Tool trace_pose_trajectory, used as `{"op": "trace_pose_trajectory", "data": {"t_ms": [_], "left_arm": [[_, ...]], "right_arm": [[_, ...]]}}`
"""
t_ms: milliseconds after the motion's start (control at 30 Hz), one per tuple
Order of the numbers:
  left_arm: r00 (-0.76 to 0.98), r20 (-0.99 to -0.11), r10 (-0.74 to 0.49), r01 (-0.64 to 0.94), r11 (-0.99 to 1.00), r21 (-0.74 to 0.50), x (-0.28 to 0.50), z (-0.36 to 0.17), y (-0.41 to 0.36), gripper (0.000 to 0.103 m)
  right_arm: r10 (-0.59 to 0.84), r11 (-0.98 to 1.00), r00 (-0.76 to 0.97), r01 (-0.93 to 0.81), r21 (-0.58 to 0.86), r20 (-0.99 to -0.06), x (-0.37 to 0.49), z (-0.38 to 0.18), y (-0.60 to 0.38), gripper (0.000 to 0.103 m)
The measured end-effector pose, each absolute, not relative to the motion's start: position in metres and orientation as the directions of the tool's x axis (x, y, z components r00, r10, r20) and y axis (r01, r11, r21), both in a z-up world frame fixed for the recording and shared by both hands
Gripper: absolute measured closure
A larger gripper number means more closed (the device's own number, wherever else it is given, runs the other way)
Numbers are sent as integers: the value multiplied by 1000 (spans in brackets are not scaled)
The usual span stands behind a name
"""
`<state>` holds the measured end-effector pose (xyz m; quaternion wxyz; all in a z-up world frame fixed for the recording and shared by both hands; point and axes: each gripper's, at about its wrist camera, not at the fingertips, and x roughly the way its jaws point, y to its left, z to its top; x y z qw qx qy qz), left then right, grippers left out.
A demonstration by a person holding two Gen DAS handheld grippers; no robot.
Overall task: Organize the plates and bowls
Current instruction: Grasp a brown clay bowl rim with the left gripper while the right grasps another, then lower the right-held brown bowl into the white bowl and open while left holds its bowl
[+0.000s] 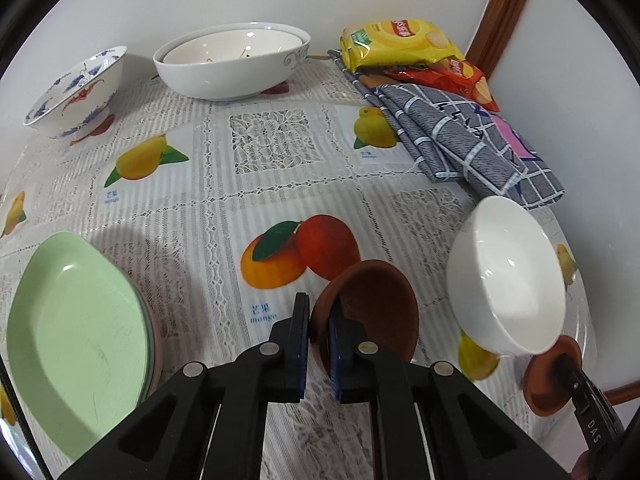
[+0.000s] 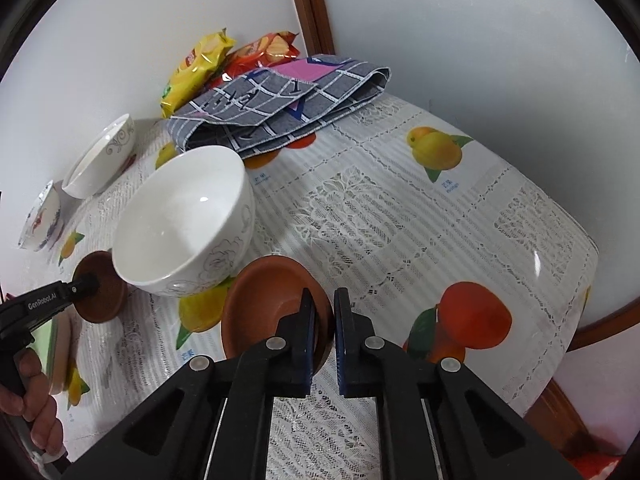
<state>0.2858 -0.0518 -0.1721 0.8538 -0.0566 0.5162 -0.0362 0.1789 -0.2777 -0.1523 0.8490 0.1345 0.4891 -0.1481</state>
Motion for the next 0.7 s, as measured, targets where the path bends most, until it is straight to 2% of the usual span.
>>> {"op": "trace_pose_trajectory", "data": {"t_ms": [333, 700], "left_arm": [[498, -856, -140, 24, 989, -148, 265, -140, -58, 94], [547, -821, -165, 90, 986, -139, 273, -93, -81, 94]], "right_arm": [[-90, 931, 528, 345, 117, -844, 169, -127, -274, 94], [-81, 948, 657, 284, 147, -749, 194, -40, -266, 94]]}}
